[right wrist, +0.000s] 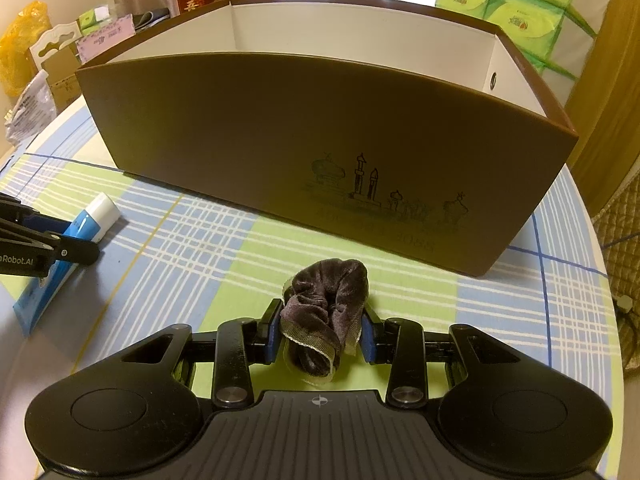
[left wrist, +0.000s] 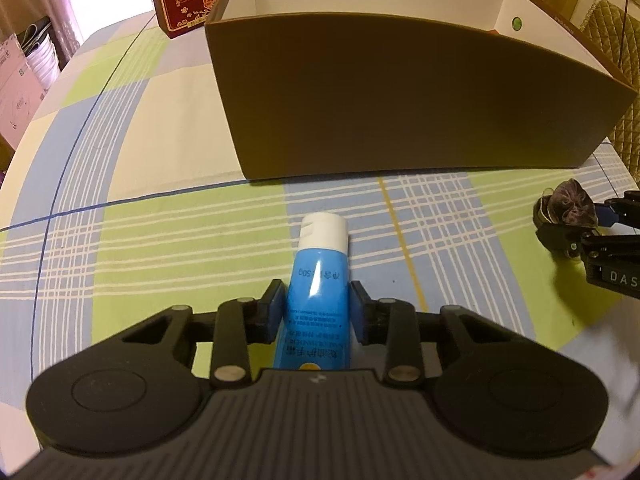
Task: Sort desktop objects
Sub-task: 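Lift and carry the blue tube and scrunchie over the cardboard box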
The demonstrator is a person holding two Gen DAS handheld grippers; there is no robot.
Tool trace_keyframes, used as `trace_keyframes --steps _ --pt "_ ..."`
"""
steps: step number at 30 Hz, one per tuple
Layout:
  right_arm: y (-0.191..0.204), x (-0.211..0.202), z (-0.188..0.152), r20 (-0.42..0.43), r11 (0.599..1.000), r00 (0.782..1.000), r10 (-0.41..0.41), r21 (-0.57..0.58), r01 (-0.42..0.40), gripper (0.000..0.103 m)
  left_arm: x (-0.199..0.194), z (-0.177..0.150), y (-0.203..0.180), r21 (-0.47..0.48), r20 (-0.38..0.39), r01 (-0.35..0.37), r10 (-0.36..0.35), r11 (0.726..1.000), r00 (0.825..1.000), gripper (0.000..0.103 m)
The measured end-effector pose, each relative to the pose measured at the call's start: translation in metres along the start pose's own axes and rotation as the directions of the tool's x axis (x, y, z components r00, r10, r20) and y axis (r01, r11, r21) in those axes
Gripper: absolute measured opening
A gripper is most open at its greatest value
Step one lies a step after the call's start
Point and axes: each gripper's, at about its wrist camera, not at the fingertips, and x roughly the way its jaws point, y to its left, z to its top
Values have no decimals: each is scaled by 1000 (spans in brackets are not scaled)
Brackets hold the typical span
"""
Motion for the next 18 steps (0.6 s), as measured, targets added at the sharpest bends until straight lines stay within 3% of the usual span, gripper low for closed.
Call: trace_keyframes --steps 18 --pt "8 -10 -6 -56 1000 998 4 -5 -4 31 -12 -11 -6 -13 -39 33 -33 999 999 28"
